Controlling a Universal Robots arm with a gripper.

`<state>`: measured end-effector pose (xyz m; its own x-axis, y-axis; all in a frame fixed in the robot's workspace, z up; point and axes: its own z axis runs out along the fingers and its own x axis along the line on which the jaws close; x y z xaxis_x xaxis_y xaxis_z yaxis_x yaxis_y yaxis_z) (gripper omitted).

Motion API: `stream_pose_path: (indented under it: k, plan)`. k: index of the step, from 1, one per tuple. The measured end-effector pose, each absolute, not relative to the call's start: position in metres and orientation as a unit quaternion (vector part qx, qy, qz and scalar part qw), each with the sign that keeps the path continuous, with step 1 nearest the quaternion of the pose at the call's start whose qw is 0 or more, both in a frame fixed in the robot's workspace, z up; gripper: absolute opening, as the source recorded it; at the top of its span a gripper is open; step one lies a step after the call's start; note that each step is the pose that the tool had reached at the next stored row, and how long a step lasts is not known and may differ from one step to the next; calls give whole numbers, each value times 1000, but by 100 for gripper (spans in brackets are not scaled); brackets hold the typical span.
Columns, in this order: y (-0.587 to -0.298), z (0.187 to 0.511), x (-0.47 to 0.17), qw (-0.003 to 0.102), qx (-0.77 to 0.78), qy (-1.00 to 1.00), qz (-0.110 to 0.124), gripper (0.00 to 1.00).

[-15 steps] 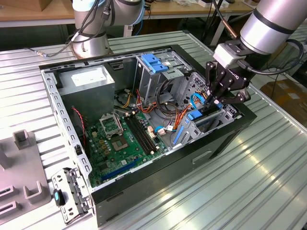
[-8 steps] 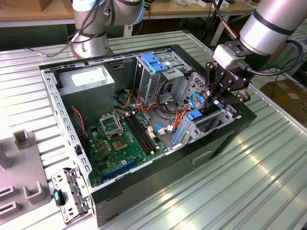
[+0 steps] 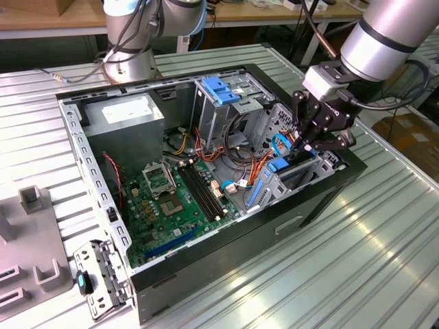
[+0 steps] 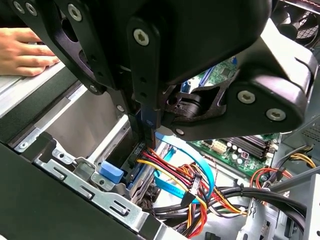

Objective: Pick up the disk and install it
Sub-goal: 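Insert the second disk wire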

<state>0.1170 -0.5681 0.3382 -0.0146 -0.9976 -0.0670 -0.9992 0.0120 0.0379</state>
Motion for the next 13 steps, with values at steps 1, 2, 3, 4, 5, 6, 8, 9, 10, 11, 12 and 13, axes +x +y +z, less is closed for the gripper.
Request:
stream_pose_path:
  k: [1, 2, 3, 4, 5, 6, 8, 9, 10, 11, 12, 13]
  plan:
    - [-568, 337, 117, 11, -702, 711, 37, 16]
    - [-568, 336, 117, 11, -702, 711, 37, 16]
    - [-568, 336, 117, 11, -702, 711, 37, 16]
    - [-568, 336, 117, 11, -702, 711, 37, 16]
    - [-568, 336, 117, 11, -702, 711, 37, 16]
    - [-568, 336, 117, 11, -702, 711, 37, 16]
    - [-568, 336, 117, 11, -702, 711, 37, 17]
    - [-568, 337, 117, 12, -702, 711, 38, 17]
    - [-568, 340, 117, 12, -702, 711, 38, 17]
    - [-568, 347, 117, 11, -702, 711, 38, 23]
    - [-568, 350, 117, 11, -702, 711, 37, 23]
    - [-568, 353, 117, 11, -702, 711, 37, 23]
